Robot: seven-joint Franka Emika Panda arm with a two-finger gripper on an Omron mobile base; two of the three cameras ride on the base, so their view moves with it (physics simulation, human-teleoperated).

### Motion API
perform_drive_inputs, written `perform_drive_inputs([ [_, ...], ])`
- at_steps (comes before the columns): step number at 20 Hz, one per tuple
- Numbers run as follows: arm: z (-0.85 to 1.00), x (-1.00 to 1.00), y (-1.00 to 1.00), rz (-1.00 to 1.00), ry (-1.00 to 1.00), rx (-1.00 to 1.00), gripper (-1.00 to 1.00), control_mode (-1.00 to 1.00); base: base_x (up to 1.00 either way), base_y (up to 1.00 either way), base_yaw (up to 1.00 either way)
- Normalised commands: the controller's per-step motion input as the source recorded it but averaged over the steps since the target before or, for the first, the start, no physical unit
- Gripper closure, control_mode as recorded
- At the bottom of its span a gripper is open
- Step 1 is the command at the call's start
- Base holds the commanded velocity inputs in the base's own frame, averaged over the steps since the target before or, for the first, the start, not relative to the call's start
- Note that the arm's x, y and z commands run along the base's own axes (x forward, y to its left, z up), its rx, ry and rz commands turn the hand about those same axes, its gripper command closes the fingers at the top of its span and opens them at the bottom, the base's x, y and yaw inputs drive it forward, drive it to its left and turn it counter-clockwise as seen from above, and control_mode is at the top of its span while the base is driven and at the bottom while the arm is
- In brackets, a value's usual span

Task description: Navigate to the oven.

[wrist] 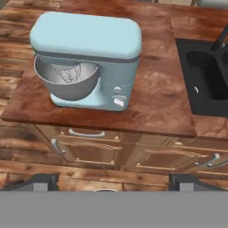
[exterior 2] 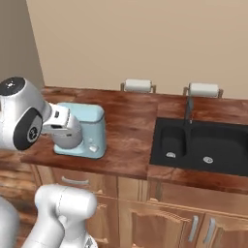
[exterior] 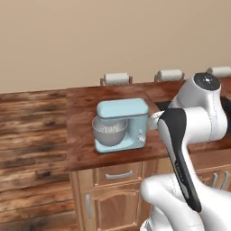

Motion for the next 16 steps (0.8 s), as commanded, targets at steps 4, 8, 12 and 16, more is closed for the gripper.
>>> perform_drive_inputs([
  [4, 0.0, 0.0, 0.0, 0.0, 0.0, 0.0, -1.0, 1.0, -0.07, -1.0, -0.15],
  [8, 0.0, 0.0, 0.0, 0.0, 0.0, 0.0, -1.0, 1.0, 0.08, -1.0, -0.31],
  [12, 0.0, 0.0, 0.0, 0.0, 0.0, 0.0, -1.0, 1.0, 0.01, -0.96, -0.69],
  [16, 0.0, 0.0, 0.0, 0.0, 0.0, 0.0, -1.0, 1.0, 0.0, -0.33, -0.92],
])
